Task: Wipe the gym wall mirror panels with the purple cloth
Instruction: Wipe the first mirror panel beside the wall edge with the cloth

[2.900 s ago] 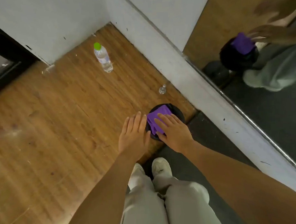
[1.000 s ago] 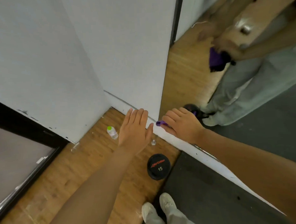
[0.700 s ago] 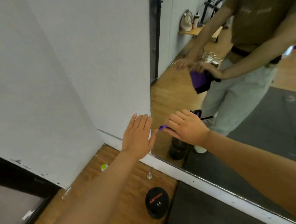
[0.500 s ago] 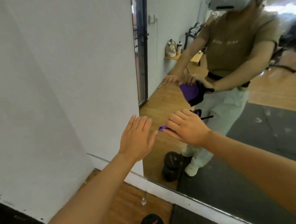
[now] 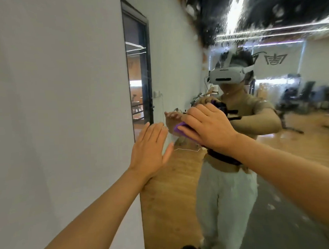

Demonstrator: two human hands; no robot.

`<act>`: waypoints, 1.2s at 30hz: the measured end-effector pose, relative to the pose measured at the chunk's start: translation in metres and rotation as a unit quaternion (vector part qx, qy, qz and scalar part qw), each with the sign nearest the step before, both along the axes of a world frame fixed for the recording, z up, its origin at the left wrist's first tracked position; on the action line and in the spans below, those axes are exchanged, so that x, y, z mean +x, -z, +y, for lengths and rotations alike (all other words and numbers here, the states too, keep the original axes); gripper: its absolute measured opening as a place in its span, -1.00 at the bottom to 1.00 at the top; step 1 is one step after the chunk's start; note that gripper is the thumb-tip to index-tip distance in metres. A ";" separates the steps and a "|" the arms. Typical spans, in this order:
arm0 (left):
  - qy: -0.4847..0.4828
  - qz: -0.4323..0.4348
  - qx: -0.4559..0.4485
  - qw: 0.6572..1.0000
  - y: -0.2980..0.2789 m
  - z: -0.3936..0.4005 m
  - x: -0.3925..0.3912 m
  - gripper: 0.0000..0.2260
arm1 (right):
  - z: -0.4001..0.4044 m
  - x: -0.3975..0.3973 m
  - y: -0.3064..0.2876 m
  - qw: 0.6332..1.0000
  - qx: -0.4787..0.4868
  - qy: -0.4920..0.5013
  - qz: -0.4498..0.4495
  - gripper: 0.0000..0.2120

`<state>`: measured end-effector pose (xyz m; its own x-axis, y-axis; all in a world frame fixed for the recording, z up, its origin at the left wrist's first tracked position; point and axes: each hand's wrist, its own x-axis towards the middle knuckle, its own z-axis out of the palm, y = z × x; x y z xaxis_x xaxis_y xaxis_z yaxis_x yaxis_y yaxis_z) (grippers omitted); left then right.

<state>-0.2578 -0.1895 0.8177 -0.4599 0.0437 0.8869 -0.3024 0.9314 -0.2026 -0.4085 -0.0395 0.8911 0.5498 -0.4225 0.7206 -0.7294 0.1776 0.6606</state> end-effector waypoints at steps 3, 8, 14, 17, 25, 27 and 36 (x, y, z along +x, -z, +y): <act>0.006 0.054 0.003 0.999 -0.032 -0.008 -0.010 -0.56 | -0.008 -0.005 -0.045 0.999 -0.040 0.005 0.026 -0.76; 0.020 0.101 0.019 0.995 -0.076 -0.033 -0.018 -0.53 | -0.020 -0.003 -0.101 0.995 -0.092 -0.007 0.047 -0.71; 0.033 0.127 -0.020 0.991 -0.107 -0.061 -0.025 -0.51 | -0.046 -0.001 -0.132 0.994 -0.096 0.009 0.060 -0.70; 0.042 0.134 -0.060 0.988 -0.127 -0.076 -0.028 -0.53 | -0.057 0.005 -0.148 0.991 -0.118 0.027 0.059 -0.69; 0.105 0.204 -0.118 0.966 -0.194 -0.117 -0.040 -0.56 | -0.096 0.016 -0.217 0.982 -0.174 0.070 0.038 -0.73; 0.116 0.209 -0.123 0.963 -0.210 -0.124 -0.042 -0.55 | -0.106 0.021 -0.239 0.977 -0.198 0.070 0.040 -0.72; 0.097 0.236 -0.101 0.962 -0.268 -0.151 -0.061 -0.50 | -0.153 0.027 -0.315 0.963 -0.263 0.050 0.016 -0.78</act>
<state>-0.3192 -0.3408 1.0853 0.0260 0.2811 0.9593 -0.2292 0.9358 -0.2680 -0.3814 -0.1928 1.2063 0.5504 -0.0556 0.8330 -0.6728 0.5613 0.4820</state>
